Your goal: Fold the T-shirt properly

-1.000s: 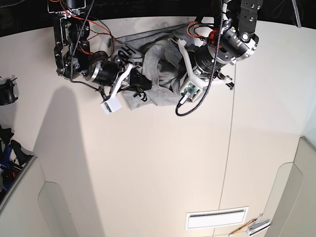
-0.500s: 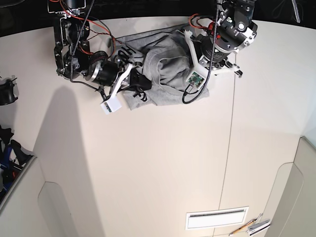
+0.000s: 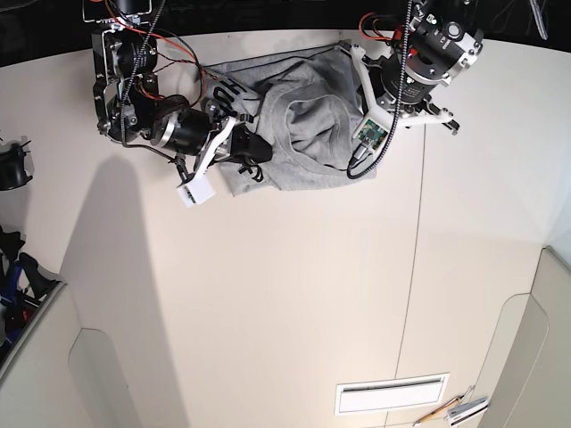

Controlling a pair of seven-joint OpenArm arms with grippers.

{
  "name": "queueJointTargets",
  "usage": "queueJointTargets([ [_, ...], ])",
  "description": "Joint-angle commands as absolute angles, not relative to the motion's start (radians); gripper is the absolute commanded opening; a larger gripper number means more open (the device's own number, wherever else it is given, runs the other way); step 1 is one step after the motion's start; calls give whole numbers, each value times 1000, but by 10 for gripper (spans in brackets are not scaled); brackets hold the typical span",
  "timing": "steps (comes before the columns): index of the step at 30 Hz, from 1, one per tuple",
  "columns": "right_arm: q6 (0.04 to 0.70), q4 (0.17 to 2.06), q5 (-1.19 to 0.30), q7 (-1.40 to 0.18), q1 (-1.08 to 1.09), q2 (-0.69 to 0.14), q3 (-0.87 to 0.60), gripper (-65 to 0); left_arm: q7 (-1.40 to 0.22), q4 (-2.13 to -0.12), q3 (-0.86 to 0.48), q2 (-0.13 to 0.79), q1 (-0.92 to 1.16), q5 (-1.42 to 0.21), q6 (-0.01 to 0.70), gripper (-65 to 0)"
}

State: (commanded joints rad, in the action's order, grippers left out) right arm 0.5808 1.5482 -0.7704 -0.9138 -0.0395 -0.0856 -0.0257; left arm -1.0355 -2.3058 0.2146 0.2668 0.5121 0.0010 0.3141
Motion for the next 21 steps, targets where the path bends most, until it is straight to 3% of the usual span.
queueJointTargets([
  [6,580,1739,-766,-916,-26,-86,-110,-650,-1010,-2320,215,267,570,-10,337,-650],
  [18,580,1726,-752,-973,-10,-85,-103,-650,-938,-2320,215,266,565,-72,355,-650],
  [19,580,1726,-752,-974,-20,-85,-103,-650,-931,-2320,215,266,562,-86,356,-639],
  [21,580,1725,-750,-974,-43,-86,-103,-548,-921,-2318,215,266,540,-111,356,-503],
])
